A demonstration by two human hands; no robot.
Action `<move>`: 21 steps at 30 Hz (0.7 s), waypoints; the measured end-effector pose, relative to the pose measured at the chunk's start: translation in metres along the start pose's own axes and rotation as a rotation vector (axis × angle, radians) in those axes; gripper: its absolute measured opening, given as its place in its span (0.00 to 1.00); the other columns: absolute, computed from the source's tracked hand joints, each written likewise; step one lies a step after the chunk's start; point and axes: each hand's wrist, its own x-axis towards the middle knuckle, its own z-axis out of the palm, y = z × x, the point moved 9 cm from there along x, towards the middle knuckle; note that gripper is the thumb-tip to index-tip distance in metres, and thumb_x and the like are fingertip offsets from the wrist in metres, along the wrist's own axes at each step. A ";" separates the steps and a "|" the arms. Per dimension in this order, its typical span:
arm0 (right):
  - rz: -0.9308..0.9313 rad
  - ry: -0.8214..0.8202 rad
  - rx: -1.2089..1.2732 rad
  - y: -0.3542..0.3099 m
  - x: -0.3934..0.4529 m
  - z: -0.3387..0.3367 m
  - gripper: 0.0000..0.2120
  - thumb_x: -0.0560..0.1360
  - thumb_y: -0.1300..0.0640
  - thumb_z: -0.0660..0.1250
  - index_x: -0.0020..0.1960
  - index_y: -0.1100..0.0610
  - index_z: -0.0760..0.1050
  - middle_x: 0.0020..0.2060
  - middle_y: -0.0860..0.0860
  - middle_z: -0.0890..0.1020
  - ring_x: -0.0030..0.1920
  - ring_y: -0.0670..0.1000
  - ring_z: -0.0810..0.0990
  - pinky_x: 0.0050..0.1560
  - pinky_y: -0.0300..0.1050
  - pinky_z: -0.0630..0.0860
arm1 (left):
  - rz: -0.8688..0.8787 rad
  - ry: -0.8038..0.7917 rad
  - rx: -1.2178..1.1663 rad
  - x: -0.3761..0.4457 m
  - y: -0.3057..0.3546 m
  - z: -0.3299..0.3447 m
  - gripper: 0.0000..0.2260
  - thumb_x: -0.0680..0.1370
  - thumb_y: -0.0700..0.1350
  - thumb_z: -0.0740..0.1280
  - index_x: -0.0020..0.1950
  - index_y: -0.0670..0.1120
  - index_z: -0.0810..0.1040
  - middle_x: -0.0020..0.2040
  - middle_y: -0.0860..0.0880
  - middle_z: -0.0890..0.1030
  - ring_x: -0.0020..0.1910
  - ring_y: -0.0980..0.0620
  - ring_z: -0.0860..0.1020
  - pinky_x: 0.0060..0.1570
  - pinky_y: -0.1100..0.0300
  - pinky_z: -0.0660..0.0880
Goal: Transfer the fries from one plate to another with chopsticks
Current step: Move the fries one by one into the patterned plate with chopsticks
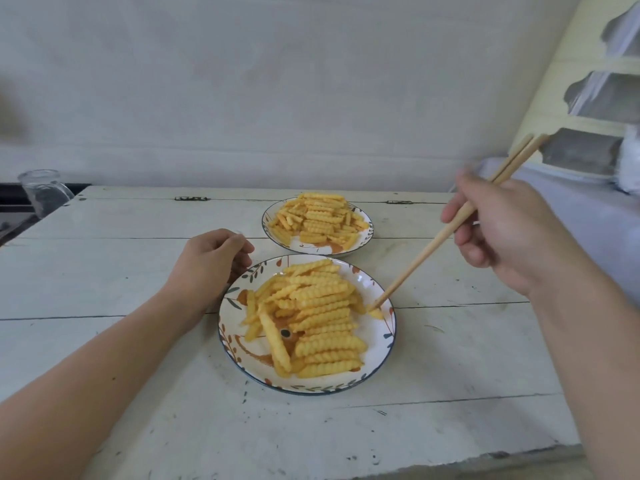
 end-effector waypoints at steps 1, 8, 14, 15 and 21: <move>0.011 -0.031 -0.027 0.002 -0.002 0.005 0.26 0.83 0.43 0.59 0.36 0.61 0.76 0.21 0.53 0.71 0.19 0.51 0.65 0.22 0.37 0.61 | -0.001 0.002 0.002 0.000 0.000 0.000 0.12 0.83 0.42 0.63 0.45 0.41 0.83 0.36 0.47 0.82 0.34 0.52 0.78 0.40 0.59 0.75; -0.104 0.105 0.089 -0.018 0.009 -0.010 0.21 0.81 0.50 0.63 0.33 0.59 0.75 0.22 0.52 0.69 0.20 0.50 0.63 0.21 0.37 0.58 | 0.013 0.003 0.028 0.001 0.000 0.000 0.13 0.83 0.43 0.63 0.45 0.41 0.83 0.36 0.48 0.82 0.33 0.53 0.78 0.38 0.61 0.74; -0.290 -0.034 0.126 -0.022 0.032 0.060 0.20 0.84 0.51 0.60 0.37 0.60 0.76 0.26 0.54 0.73 0.20 0.52 0.68 0.22 0.39 0.64 | 0.025 -0.020 0.067 0.003 0.000 0.002 0.12 0.83 0.43 0.63 0.44 0.43 0.84 0.35 0.50 0.82 0.33 0.55 0.77 0.37 0.62 0.73; -0.298 -0.076 0.095 -0.019 0.036 0.077 0.20 0.84 0.50 0.60 0.38 0.60 0.77 0.26 0.54 0.74 0.20 0.52 0.69 0.23 0.40 0.67 | 0.019 -0.023 0.061 0.003 -0.001 0.002 0.12 0.83 0.43 0.63 0.44 0.43 0.84 0.35 0.50 0.82 0.33 0.55 0.77 0.37 0.62 0.73; -0.357 -0.166 -0.033 -0.016 0.053 0.139 0.19 0.83 0.50 0.62 0.40 0.60 0.79 0.27 0.54 0.76 0.21 0.53 0.74 0.23 0.40 0.70 | 0.012 -0.047 0.050 0.008 -0.003 0.001 0.12 0.82 0.42 0.64 0.43 0.42 0.83 0.34 0.49 0.82 0.34 0.54 0.77 0.37 0.62 0.75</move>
